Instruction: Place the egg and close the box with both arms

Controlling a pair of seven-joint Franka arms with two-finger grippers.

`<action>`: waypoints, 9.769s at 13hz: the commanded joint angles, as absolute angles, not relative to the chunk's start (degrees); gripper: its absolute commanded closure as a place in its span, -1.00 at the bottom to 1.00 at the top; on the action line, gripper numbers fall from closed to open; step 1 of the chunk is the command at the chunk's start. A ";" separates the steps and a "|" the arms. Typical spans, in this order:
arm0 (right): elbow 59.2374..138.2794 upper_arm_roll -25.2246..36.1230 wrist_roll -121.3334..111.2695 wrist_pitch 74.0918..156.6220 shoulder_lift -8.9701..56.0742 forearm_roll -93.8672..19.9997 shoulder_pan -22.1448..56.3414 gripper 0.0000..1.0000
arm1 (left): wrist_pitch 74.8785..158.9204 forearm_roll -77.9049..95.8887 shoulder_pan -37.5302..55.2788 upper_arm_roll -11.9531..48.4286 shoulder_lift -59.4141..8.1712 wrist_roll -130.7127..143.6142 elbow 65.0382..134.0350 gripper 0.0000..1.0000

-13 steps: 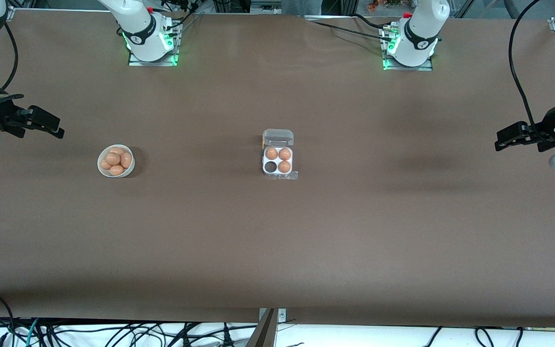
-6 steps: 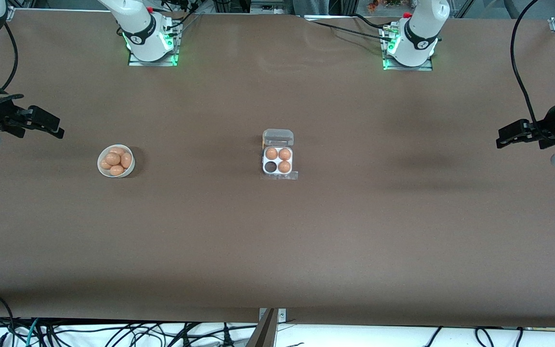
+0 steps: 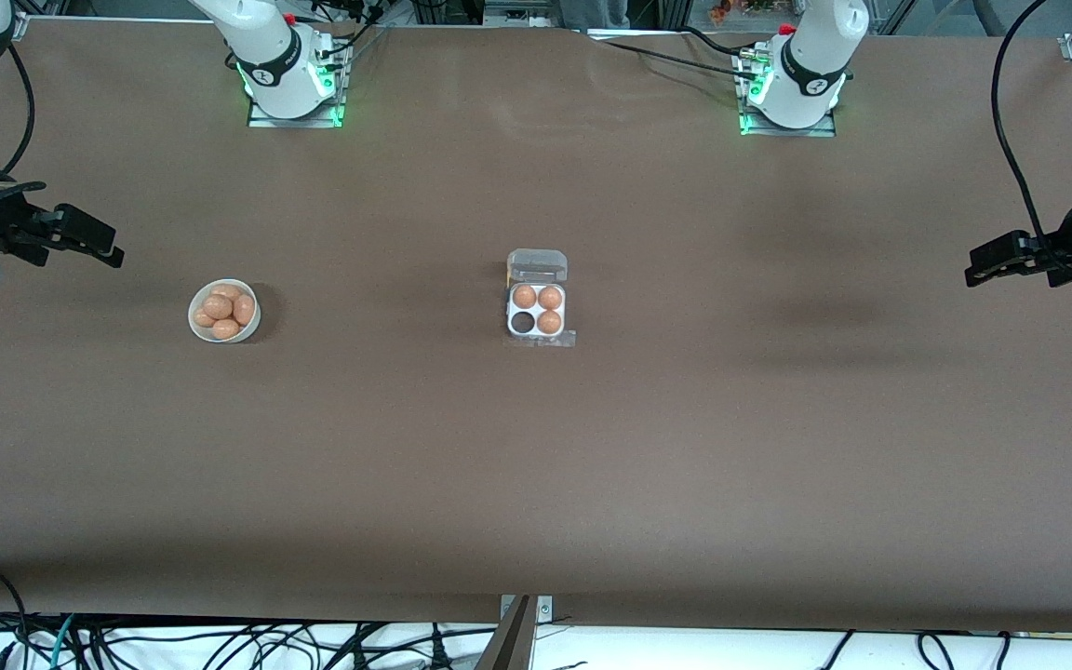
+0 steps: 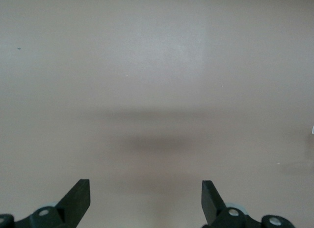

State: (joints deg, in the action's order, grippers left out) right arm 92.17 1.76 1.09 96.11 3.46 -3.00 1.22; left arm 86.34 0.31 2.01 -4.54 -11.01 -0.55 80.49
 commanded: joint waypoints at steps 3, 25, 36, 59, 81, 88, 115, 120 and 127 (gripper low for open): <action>91.93 1.32 0.18 95.54 3.34 -2.55 0.53 -1.00 | 84.99 -1.93 1.93 -4.39 -10.99 -1.41 79.19 -1.00; 91.93 1.41 0.18 95.98 3.60 -2.37 0.53 -1.00 | 84.81 -1.85 1.85 -4.48 -10.63 -1.23 79.19 -1.00; 116.94 2.72 1.58 123.53 10.72 2.90 0.26 -1.00 | 84.81 -1.85 1.85 -4.48 -10.63 -1.14 79.19 -1.00; 127.53 2.55 0.62 138.25 16.08 4.48 1.32 -0.11 | 84.73 -1.85 1.85 -4.39 -10.63 -1.14 79.19 -1.00; 101.80 1.93 20.18 109.34 20.56 3.43 19.57 0.43 | 84.73 -1.85 1.85 -4.66 -10.63 -1.23 79.19 -1.00; 85.02 1.93 43.38 109.25 34.25 -6.49 35.05 0.43 | 84.81 -1.93 1.76 -4.75 -10.63 -1.32 79.19 -1.00; 75.76 -1.85 48.08 121.47 47.46 -12.30 39.99 0.33 | 84.81 -4.04 1.85 -4.13 -10.63 -1.23 79.19 -1.00; 75.94 -1.76 48.16 120.15 47.37 -12.04 39.99 0.18 | 84.81 -4.04 1.93 -4.13 -10.63 -1.14 79.19 -1.00; 75.76 -1.67 47.64 119.88 47.11 -11.52 39.90 -1.00 | 84.81 -4.04 1.93 -4.13 -10.72 -1.06 79.19 -1.00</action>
